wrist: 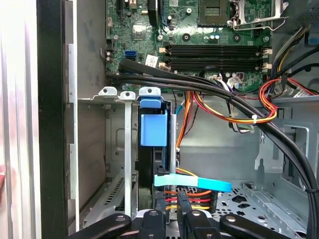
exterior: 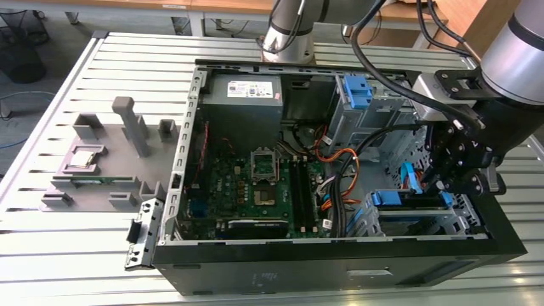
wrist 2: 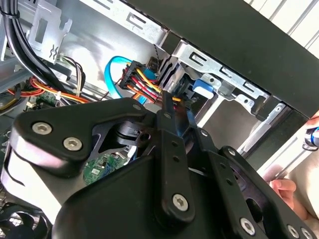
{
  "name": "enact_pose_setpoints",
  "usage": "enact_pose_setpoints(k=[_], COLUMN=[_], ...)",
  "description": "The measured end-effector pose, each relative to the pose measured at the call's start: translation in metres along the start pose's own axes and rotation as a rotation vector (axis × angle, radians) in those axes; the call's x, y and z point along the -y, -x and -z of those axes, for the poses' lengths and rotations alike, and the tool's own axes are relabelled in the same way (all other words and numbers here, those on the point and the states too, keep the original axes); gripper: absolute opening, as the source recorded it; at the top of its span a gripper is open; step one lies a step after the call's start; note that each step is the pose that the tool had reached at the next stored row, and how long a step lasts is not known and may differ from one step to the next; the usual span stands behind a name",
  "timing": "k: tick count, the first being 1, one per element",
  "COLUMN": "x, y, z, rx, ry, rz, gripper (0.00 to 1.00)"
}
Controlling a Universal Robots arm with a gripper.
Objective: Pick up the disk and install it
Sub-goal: 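Insert the second disk wire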
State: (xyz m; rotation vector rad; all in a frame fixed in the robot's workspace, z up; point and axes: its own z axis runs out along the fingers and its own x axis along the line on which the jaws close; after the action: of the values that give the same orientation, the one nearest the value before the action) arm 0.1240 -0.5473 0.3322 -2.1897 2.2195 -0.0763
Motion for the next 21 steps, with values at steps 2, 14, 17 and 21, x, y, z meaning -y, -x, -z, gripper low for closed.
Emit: enact_pose_setpoints(k=[2, 14, 17, 21], x=[0.0001, 0.0014, 0.0014, 0.0019], y=[0.0000, -0.0004, -0.0004, -0.0004], z=[0.0018, 0.0230, 0.0231, 0.0230], rx=[0.0013, 0.0000, 0.0001, -0.0006], ry=[0.0000, 0.0002, 0.0002, 0.0350], rz=[0.000, 0.000, 0.000, 0.001], gripper=[0.24, 0.24, 0.24, 0.24])
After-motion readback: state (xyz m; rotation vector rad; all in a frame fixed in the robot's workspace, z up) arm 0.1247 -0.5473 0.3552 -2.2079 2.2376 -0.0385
